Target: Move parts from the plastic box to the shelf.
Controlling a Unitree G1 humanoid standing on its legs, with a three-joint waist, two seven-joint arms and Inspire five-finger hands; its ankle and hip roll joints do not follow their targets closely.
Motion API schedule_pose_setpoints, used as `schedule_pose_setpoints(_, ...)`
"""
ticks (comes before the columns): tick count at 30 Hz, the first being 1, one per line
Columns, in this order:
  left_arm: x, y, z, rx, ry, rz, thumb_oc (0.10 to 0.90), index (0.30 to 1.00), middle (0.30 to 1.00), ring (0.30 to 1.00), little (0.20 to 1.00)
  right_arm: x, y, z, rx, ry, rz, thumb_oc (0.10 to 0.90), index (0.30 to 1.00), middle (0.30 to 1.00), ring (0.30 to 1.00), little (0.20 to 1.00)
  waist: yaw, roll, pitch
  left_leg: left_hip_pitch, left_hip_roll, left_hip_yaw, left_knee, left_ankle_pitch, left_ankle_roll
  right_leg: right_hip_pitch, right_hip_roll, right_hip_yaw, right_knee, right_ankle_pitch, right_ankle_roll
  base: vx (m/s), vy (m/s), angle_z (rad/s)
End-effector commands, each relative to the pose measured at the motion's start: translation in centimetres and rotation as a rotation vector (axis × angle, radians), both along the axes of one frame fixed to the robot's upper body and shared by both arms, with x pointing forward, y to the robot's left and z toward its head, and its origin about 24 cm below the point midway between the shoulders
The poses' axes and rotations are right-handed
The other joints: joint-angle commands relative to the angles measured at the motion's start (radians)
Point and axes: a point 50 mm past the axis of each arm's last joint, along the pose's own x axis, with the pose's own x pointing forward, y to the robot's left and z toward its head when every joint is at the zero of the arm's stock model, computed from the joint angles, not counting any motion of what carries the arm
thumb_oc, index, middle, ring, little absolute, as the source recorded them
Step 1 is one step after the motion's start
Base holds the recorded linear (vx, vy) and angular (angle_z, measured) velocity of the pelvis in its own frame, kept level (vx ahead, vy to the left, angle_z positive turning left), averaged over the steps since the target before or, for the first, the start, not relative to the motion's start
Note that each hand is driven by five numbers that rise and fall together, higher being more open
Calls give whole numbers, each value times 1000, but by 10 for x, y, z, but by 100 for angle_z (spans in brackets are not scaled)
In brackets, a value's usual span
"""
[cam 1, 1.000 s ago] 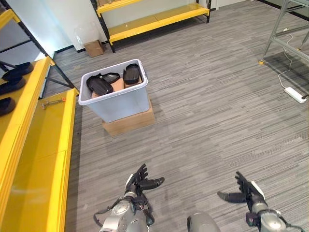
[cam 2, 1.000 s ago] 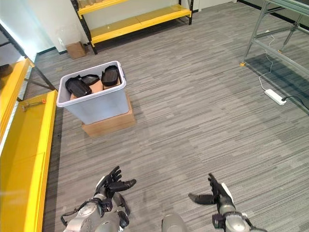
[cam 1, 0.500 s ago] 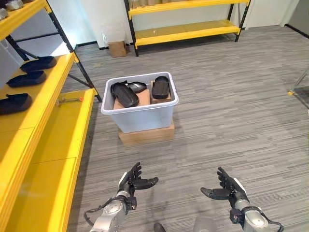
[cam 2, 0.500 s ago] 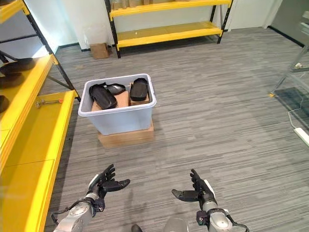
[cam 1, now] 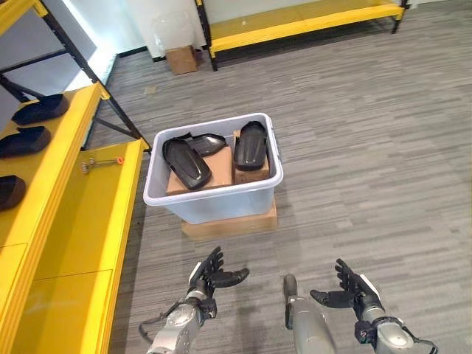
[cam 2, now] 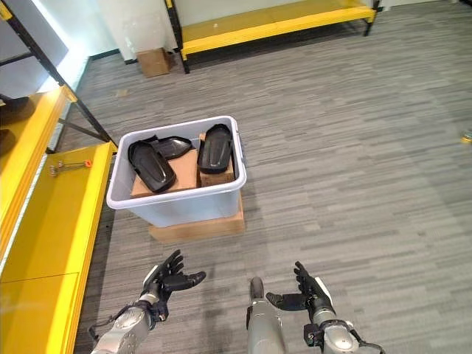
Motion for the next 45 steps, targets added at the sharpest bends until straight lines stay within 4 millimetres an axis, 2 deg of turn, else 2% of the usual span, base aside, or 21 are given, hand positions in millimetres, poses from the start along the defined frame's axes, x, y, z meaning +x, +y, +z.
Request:
schedule_pose_setpoints(1,28,2,37,-13,-220,-3,900,1000,1000,1000,1000,18,-4,36,-8,-204,24,900,1000,1000,1000,1000,-27,-43,-39,-61,20,-19,78,103,16,21,-70,94,-161,64,130,196,-395,-22)
schedule_pose_setpoints(2,30,-1,37,-29,-218,4,900,1000,1000,1000,1000,18,-6,35,-15,-202,20,900,1000,1000,1000,1000,-18,-37,-50,-130,100,-39,264,273,-24,59,-24,89,-145,-1,66,148,-324,-10)
schedule_pose_setpoints(3,30,-1,37,-29,-218,4,900,1000,1000,1000,1000,18,-6,35,-15,-202,20,900,1000,1000,1000,1000,-20,-34,-52,-136,105,-44,268,274,-28,57,-22,85,-146,-2,63,290,-698,7)
schedule_pose_setpoints(4,33,-5,40,-36,-220,-4,900,1000,1000,1000,1000,19,-8,36,-22,-204,13,900,1000,1000,1000,1000,4,-57,-39,-256,146,-117,525,410,-49,122,23,80,-150,-66,-16,201,-535,2)
schedule_pose_setpoints(5,34,-6,41,-35,-223,-6,900,1000,1000,1000,1000,19,-10,37,-31,-203,12,900,1000,1000,1000,1000,24,-77,-18,-303,138,-144,623,400,-38,153,32,87,-154,-86,-42,227,-574,-27)
schedule_pose_setpoints(6,33,-7,41,-40,-223,-8,900,1000,1000,1000,1000,19,-11,37,-34,-204,7,900,1000,1000,1000,1000,35,-87,-5,-340,143,-143,646,371,-25,176,34,97,-156,-99,-51,153,-257,-50)
schedule_pose_setpoints(8,31,-8,38,-33,-211,-14,900,1000,1000,1000,1000,18,-13,38,-43,-208,-1,900,1000,1000,1000,1000,46,-102,8,-399,187,-75,625,330,-20,209,25,93,-145,-125,-50,191,-115,-29)
schedule_pose_setpoints(9,28,-9,36,-41,-203,-15,900,1000,1000,1000,1000,17,-15,39,-42,-206,-9,900,1000,1000,1000,1000,47,-105,13,-422,213,-39,564,330,-26,227,17,97,-140,-134,-42,273,94,-7)
schedule_pose_setpoints(10,25,-8,31,-38,-182,-13,900,1000,1000,1000,1000,14,-18,38,-46,-201,-19,900,1000,1000,1000,1000,50,-104,10,-443,255,-2,394,354,-45,246,2,103,-141,-148,-19,201,130,-7)
schedule_pose_setpoints(11,25,-8,31,-39,-181,-13,900,1000,1000,1000,1000,14,-18,38,-47,-200,-19,900,1000,1000,1000,1000,51,-107,9,-436,249,3,385,358,-44,247,-2,105,-141,-149,-17,211,234,12)
schedule_pose_setpoints(13,22,-8,28,-29,-172,-17,900,1000,1000,1000,1000,7,-22,37,-54,-193,-23,900,1000,1000,1000,1000,52,-103,6,-442,268,34,102,428,-76,264,-43,120,-125,-168,27,215,306,-20)
schedule_pose_setpoints(14,22,-8,28,-29,-171,-18,900,1000,1000,1000,1000,7,-22,37,-54,-192,-23,900,1000,1000,1000,1000,53,-105,5,-437,263,38,95,431,-75,264,-46,122,-124,-169,28,238,296,-13)
schedule_pose_setpoints(15,22,-8,27,-25,-171,-21,900,1000,1000,1000,1000,4,-22,34,-50,-182,-25,900,1000,1000,1000,1000,47,-105,0,-443,265,52,18,442,-83,279,-64,119,-127,-176,48,203,245,12)
schedule_pose_setpoints(16,21,-7,28,-28,-172,-14,900,1000,1000,1000,1000,2,-23,33,-48,-168,-25,900,1000,1000,1000,1000,32,-97,-7,-416,281,85,10,436,-90,279,-82,116,-113,-176,65,329,439,-14)
schedule_pose_setpoints(17,21,-6,28,-30,-175,-16,900,1000,1000,1000,1000,2,-21,31,-40,-158,-17,900,1000,1000,1000,1000,25,-79,-25,-355,240,109,-63,378,-78,278,-105,120,-121,-157,95,285,386,-21)
schedule_pose_setpoints(23,26,-2,35,-3,-205,-51,900,1000,1000,1000,1000,1,-20,30,-13,-158,-41,900,1000,1000,1000,1000,35,-88,-45,-358,182,156,12,248,-47,345,-203,115,-220,-80,148,148,221,-4)
schedule_pose_setpoints(26,27,1,36,9,-210,-50,900,1000,1000,1000,1000,3,-17,28,-8,-156,-40,900,1000,1000,1000,1000,45,-92,-54,-353,168,172,15,229,-40,350,-224,111,-245,-55,163,74,125,-1)
schedule_pose_setpoints(30,33,9,41,38,-232,-29,900,1000,1000,1000,1000,15,-10,33,-7,-194,-22,900,1000,1000,1000,1000,70,-109,-67,-350,143,208,20,192,-23,330,-264,115,-298,31,202,70,128,-9)
schedule_pose_setpoints(32,34,12,42,43,-237,-13,900,1000,1000,1000,1000,19,-6,35,5,-210,-20,900,1000,1000,1000,1000,83,-117,-79,-344,139,228,13,194,-25,325,-276,108,-323,69,219,116,65,-35)
schedule_pose_setpoints(37,32,19,41,45,-229,21,900,1000,1000,1000,1000,21,-5,36,7,-219,-18,900,1000,1000,1000,1000,87,-119,-103,-310,147,248,-32,254,-59,325,-268,92,-354,94,229,119,-19,-19)
schedule_pose_setpoints(45,25,28,37,30,-218,90,900,1000,1000,1000,1000,19,-9,39,-21,-234,-25,900,1000,1000,1000,1000,79,-100,-123,-259,161,236,-111,344,-98,354,-232,73,-365,60,217,96,-77,-2)
